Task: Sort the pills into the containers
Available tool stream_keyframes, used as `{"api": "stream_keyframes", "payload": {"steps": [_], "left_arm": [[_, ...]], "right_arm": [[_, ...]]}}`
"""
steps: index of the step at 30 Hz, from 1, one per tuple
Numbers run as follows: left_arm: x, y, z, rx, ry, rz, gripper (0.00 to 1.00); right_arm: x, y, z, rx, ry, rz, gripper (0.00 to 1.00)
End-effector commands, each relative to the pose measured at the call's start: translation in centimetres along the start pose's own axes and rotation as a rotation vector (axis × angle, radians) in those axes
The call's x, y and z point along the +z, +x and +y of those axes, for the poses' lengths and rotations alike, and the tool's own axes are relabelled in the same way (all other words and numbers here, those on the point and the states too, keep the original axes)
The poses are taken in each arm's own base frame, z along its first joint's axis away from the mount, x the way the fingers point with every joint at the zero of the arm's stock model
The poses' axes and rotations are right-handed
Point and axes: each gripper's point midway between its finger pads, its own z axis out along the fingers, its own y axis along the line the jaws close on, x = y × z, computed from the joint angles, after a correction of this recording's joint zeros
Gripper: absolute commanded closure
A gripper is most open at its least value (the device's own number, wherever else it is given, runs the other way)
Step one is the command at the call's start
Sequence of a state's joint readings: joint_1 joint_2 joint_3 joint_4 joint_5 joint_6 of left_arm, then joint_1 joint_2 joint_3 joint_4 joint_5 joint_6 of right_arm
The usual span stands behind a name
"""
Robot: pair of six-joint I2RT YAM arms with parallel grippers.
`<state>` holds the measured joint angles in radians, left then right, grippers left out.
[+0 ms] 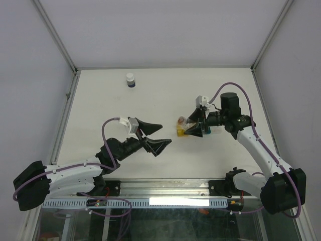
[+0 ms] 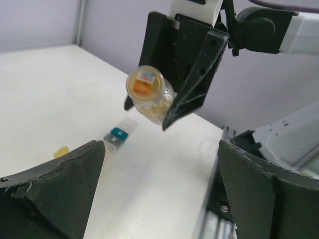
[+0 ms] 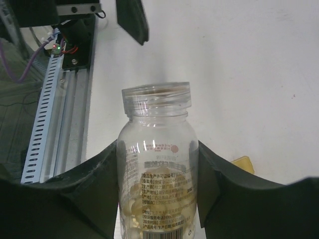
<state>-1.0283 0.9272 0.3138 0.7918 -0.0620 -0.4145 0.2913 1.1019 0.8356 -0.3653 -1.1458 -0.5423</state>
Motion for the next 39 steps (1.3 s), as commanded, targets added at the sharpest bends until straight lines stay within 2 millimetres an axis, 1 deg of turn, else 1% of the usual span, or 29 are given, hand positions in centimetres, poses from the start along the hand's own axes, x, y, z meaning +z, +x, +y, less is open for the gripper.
{"api": "stream_keyframes", "payload": {"steps": [1, 4, 6, 9, 12, 16, 23, 26, 30, 35, 39], "left_arm": [[0.6, -4.3, -3.1, 0.311, 0.271, -0.175, 0.01], [1.7, -3.8, -3.4, 0.286, 0.369, -0.115, 0.01], [2.8, -3.7, -3.4, 0.255, 0.390, -0.084, 0.01], [4.1, -3.1, -3.3, 0.230, 0.402, -0.056, 0.01], [5.4, -2.7, -2.6, 0.213, 0.383, -0.036, 0.01], [6.5, -2.2, -2.2, 0.190, 0.371, -0.016, 0.07], [7.6, -1.3, -1.8, 0.150, 0.360, 0.027, 0.21], [7.7, -0.9, -1.7, 0.138, 0.364, 0.040, 0.25], [7.8, -0.5, -1.7, 0.126, 0.373, 0.049, 0.29], [8.1, 0.1, -1.3, 0.116, 0.360, 0.069, 0.33], [8.2, 0.1, -1.5, 0.102, 0.368, 0.076, 0.42]], "right_arm": [[-0.2, -1.6, 2.0, -0.085, -0.117, -0.065, 1.00], [-0.2, -1.5, 2.4, -0.083, -0.139, -0.067, 1.00], [-0.1, -1.3, 2.3, -0.075, -0.142, -0.062, 1.00], [0.0, -1.1, 2.1, -0.067, -0.142, -0.058, 1.00], [0.0, -1.1, 2.1, -0.063, -0.144, -0.056, 1.00], [0.0, -1.1, 2.1, -0.059, -0.147, -0.056, 1.00], [0.1, -1.1, 2.2, -0.058, -0.153, -0.057, 1.00], [0.1, -1.1, 2.2, -0.055, -0.152, -0.056, 1.00], [0.2, -1.0, 2.1, -0.052, -0.154, -0.055, 1.00], [0.2, -1.0, 2.1, -0.050, -0.153, -0.053, 1.00], [0.3, -1.0, 2.1, -0.052, -0.155, -0.053, 1.00]]}}
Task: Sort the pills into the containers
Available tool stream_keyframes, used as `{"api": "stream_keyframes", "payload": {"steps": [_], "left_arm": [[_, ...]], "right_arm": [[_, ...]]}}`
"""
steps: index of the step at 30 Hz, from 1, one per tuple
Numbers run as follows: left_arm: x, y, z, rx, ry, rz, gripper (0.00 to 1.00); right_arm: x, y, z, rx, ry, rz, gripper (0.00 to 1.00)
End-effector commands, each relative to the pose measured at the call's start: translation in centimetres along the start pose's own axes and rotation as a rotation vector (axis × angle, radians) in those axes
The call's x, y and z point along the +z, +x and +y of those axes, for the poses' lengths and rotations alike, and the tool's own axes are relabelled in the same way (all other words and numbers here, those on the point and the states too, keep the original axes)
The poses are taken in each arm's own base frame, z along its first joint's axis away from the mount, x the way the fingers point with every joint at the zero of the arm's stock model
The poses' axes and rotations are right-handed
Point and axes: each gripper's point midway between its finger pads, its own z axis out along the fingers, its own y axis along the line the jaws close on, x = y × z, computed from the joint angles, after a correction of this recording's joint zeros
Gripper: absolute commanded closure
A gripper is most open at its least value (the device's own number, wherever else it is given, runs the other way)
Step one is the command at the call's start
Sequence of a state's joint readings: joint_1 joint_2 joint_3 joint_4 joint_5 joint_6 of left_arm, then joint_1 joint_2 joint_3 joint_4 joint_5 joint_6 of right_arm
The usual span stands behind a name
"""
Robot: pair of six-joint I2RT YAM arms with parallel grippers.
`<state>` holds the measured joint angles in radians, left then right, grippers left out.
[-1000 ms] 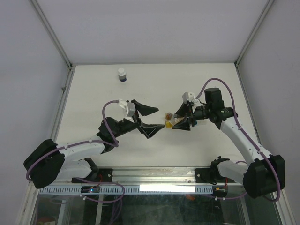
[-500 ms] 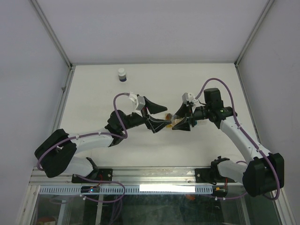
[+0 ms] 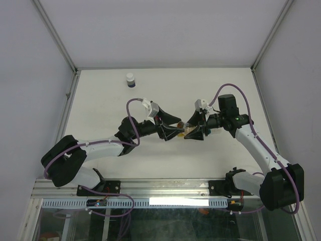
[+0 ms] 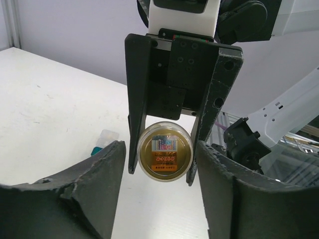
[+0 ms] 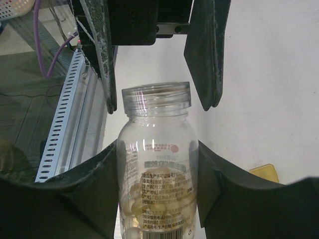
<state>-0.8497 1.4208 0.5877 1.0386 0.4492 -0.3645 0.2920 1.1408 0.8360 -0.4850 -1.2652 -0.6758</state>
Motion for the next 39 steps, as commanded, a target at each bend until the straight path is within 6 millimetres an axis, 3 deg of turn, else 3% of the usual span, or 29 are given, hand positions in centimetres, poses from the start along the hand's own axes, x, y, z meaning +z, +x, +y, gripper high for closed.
{"api": "stream_keyframes", "payload": {"steps": [1, 13, 19, 22, 25, 39], "left_arm": [[1.0, -2.4, -0.9, 0.007, 0.049, -0.051, 0.44], [0.7, -2.1, 0.0, -0.148, -0.039, -0.053, 0.99], [0.6, -3.0, 0.6, -0.435, -0.178, -0.171, 1.00], [1.8, -1.6, 2.7, -0.568, -0.450, -0.156, 1.00], [1.5, -1.4, 4.5, -0.571, -0.694, -0.202, 1.00], [1.0, -2.3, 6.0, -0.753, -0.856, -0.296, 1.00]], "right_arm": [[0.0, -2.0, 0.0, -0.068, -0.023, -0.033, 1.00], [0.0, -1.8, -1.0, -0.040, 0.028, -0.015, 1.00], [-0.3, -1.2, -3.9, 0.009, 0.180, 0.012, 1.00], [-0.4, -1.1, -4.8, 0.027, 0.221, 0.017, 1.00], [-0.5, -1.0, -5.3, 0.035, 0.253, 0.018, 1.00], [-0.9, -1.0, -6.4, 0.007, 0.338, 0.039, 1.00]]}}
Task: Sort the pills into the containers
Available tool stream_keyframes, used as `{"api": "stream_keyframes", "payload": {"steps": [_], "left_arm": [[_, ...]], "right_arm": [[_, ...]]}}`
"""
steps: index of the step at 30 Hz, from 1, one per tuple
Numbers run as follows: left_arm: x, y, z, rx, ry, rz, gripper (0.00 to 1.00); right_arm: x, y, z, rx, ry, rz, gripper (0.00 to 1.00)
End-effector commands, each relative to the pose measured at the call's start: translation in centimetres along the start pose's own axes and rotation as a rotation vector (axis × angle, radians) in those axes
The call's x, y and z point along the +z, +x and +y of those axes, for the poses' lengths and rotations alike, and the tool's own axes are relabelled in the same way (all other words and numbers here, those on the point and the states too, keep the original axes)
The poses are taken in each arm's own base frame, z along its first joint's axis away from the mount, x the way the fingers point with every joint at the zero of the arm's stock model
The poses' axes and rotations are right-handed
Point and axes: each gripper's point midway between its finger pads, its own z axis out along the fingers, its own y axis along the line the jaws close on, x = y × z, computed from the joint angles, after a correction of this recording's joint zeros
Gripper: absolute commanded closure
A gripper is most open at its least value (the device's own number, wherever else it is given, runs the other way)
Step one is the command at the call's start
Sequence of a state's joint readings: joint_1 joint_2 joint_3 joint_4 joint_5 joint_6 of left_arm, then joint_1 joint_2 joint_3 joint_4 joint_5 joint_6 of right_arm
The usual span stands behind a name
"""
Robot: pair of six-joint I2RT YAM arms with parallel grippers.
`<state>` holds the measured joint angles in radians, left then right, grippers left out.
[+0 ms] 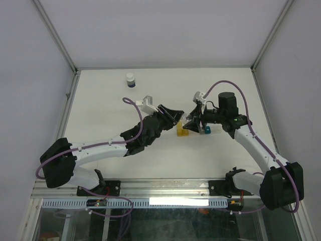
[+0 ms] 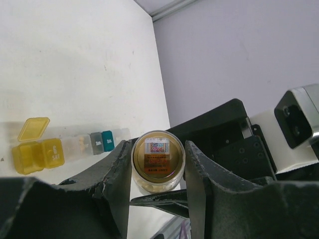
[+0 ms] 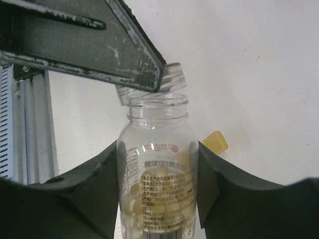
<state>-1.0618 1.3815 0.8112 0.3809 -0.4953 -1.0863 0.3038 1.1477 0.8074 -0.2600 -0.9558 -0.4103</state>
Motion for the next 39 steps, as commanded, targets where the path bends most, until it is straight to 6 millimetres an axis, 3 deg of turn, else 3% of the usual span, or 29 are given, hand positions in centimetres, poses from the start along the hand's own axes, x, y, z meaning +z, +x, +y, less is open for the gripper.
{"api": "stream_keyframes", "payload": {"steps": [1, 8, 13, 15, 19, 22, 25, 26, 27, 28, 29, 30, 31, 34, 35, 36, 38, 39], "left_arm": [[-0.1, -1.9, -1.4, -0.087, -0.033, -0.071, 1.00], [-1.1, -3.2, -1.7, -0.085, -0.009, -0.115, 1.00], [-2.4, -4.6, 0.7, 0.031, -0.049, -0.174, 1.00], [-2.7, -5.1, 3.1, 0.110, -0.108, -0.188, 0.98], [-3.3, -6.7, 12.7, 0.228, -0.375, -0.166, 0.97], [-4.0, -8.1, 17.9, 0.215, -0.474, -0.132, 0.99], [-4.2, -9.4, 20.8, 0.261, -0.553, -0.115, 0.99], [-4.3, -9.9, 21.4, 0.289, -0.588, -0.115, 0.99], [-4.3, -10.3, 22.0, 0.313, -0.618, -0.112, 0.98], [-4.2, -10.6, 22.4, 0.335, -0.643, -0.112, 0.98], [-4.1, -10.7, 23.0, 0.355, -0.670, -0.107, 0.95], [-4.0, -10.9, 23.4, 0.365, -0.693, -0.106, 0.93], [-4.0, -11.1, 23.8, 0.374, -0.720, -0.106, 0.89], [-4.1, -11.1, 25.2, 0.387, -0.774, -0.103, 0.81], [-4.0, -11.0, 25.6, 0.385, -0.785, -0.099, 0.79], [-4.0, -11.0, 25.6, 0.382, -0.785, -0.099, 0.76], [-3.9, -10.5, 26.5, 0.385, -0.808, -0.079, 0.67], [-3.9, -10.5, 26.7, 0.386, -0.814, -0.075, 0.63]], "right_arm": [[-0.2, -1.9, -0.7, -0.079, 0.044, -0.043, 1.00], [-0.1, -2.3, 0.5, -0.085, -0.024, -0.060, 1.00], [-0.5, -2.8, 1.9, -0.092, -0.100, -0.086, 1.00], [-1.1, -3.2, 1.8, -0.085, -0.110, -0.106, 1.00], [-2.3, -5.6, 1.1, -0.045, -0.075, -0.184, 1.00], [-3.5, -10.4, -1.2, -0.029, 0.064, -0.324, 1.00], [-6.2, -17.3, -3.7, -0.023, 0.198, -0.564, 1.00], [-7.1, -19.9, -2.9, -0.046, 0.148, -0.642, 1.00], [-7.7, -22.3, -0.6, -0.118, 0.033, -0.699, 1.00], [-7.6, -23.6, 3.6, -0.199, -0.154, -0.684, 1.00], [-6.7, -22.2, 8.2, -0.327, -0.360, -0.580, 1.00], [-6.6, -21.4, 10.6, -0.367, -0.433, -0.566, 1.00], [-6.9, -21.9, 10.3, -0.350, -0.372, -0.626, 1.00], [-10.7, -25.0, 1.6, -0.187, 0.077, -0.781, 1.00], [-12.1, -25.2, 0.4, -0.141, 0.111, -0.825, 1.00], [-12.5, -24.9, 1.7, -0.151, 0.045, -0.845, 1.00], [-11.7, -24.0, 7.7, -0.239, -0.204, -0.812, 1.00], [-11.9, -24.5, 8.1, -0.274, -0.194, -0.827, 1.00]]}}
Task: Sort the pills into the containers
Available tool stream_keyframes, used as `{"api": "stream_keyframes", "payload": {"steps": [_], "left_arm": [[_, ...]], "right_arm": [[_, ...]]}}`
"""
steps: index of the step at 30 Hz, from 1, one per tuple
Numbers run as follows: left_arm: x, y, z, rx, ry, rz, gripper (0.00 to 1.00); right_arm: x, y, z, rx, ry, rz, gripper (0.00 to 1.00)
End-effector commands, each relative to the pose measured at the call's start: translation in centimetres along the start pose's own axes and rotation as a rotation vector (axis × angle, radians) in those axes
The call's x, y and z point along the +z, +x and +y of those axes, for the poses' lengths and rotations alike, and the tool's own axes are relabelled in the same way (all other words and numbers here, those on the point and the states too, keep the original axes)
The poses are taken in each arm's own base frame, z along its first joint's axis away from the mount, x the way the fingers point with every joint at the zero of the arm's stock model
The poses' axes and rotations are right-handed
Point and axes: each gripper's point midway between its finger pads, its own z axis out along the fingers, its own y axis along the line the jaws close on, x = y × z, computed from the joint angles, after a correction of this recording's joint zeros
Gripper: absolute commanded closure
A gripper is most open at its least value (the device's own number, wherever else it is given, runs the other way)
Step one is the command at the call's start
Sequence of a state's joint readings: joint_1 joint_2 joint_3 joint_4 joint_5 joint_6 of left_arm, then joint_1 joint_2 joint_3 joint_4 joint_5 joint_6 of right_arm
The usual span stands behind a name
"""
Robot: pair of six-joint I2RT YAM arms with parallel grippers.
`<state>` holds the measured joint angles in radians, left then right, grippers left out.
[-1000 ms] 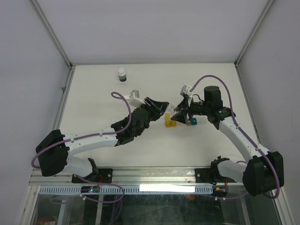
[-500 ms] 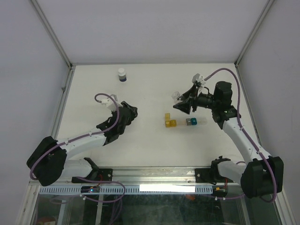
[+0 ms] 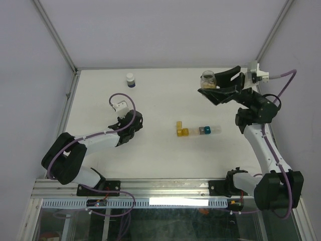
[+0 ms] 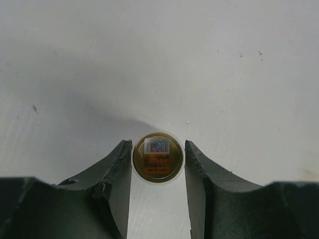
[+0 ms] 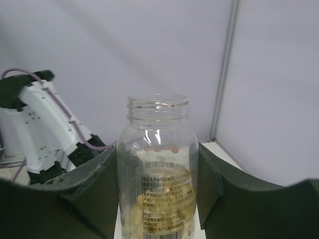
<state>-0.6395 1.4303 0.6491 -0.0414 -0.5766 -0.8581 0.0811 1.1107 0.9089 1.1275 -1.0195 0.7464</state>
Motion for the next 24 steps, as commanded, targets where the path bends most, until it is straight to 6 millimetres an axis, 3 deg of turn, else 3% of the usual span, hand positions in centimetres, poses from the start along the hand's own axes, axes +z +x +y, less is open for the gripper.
{"api": "stream_keyframes", "payload": {"steps": [1, 2, 3, 4, 6, 7, 8, 9, 10, 12, 13, 15, 16, 17, 19, 20, 22, 23, 24], "left_arm": [[0.7, -0.8, 0.1, 0.016, -0.034, -0.018, 0.59], [0.8, -0.8, 0.2, 0.008, -0.041, -0.023, 0.56], [0.9, -0.8, 0.4, 0.002, -0.049, -0.027, 0.51], [1.0, -0.8, 0.5, 0.002, -0.052, -0.027, 0.45], [1.1, -0.5, 0.4, 0.010, -0.051, -0.017, 0.36], [1.1, -0.6, 0.0, 0.013, -0.043, -0.014, 0.32], [1.1, -0.6, -0.2, 0.019, -0.035, -0.008, 0.28], [1.0, -0.8, -0.6, 0.022, -0.022, -0.002, 0.25], [0.7, -0.9, -0.9, 0.021, -0.005, 0.005, 0.23], [0.1, -1.5, -1.7, 0.017, 0.029, 0.001, 0.18], [-0.4, -1.9, -2.1, 0.020, 0.055, -0.001, 0.17], [-2.3, -3.5, -3.8, 0.017, 0.152, -0.015, 0.11], [-3.3, -3.7, -4.9, 0.039, 0.229, -0.008, 0.11], [-4.6, -3.5, -6.3, 0.100, 0.350, 0.005, 0.10], [-9.0, -2.2, -10.2, 0.224, 0.763, -0.011, 0.10], [-11.3, -1.7, -11.2, 0.237, 0.920, -0.035, 0.02], [-14.7, -1.1, -12.0, 0.235, 1.133, -0.074, 0.01], [-15.5, -1.0, -12.1, 0.232, 1.174, -0.078, 0.01], [-15.9, -0.7, -12.2, 0.232, 1.204, -0.070, 0.01]], "right_arm": [[0.4, -2.9, 2.0, 0.002, -0.032, -0.110, 1.00], [-0.2, -3.1, -2.3, 0.083, 0.185, -0.079, 1.00], [-0.3, -2.9, -3.5, 0.170, 0.244, -0.035, 1.00], [0.0, -2.9, -2.4, 0.106, 0.167, -0.016, 1.00], [0.3, -2.2, 3.2, 0.065, -0.087, -0.033, 1.00], [-0.1, -2.1, 2.2, 0.012, -0.030, -0.051, 1.00], [-0.9, -1.2, -0.9, 0.088, 0.139, -0.010, 1.00], [-1.7, -0.6, -4.0, 0.026, 0.282, 0.035, 1.00], [-1.6, 0.0, -3.6, 0.020, 0.242, 0.073, 1.00], [-1.6, 3.4, 3.2, 0.047, -0.129, 0.200, 1.00], [-2.7, 5.3, 3.8, 0.054, -0.169, 0.259, 1.00], [-5.4, 8.2, -0.1, 0.047, 0.037, 0.358, 1.00], [-6.9, 9.8, -1.7, -0.112, 0.071, 0.432, 1.00], [-7.9, 11.3, -1.7, -0.103, 0.059, 0.477, 1.00], [-9.3, 13.9, -0.1, 0.019, -0.060, 0.491, 1.00], [-9.7, 15.0, 0.3, 0.049, -0.106, 0.496, 1.00], [-10.9, 17.8, 0.1, 0.079, -0.113, 0.564, 1.00], [-11.3, 18.4, 1.1, 0.227, -0.099, 0.593, 1.00], [-12.0, 19.6, 0.3, 0.176, -0.096, 0.644, 1.00]]}}
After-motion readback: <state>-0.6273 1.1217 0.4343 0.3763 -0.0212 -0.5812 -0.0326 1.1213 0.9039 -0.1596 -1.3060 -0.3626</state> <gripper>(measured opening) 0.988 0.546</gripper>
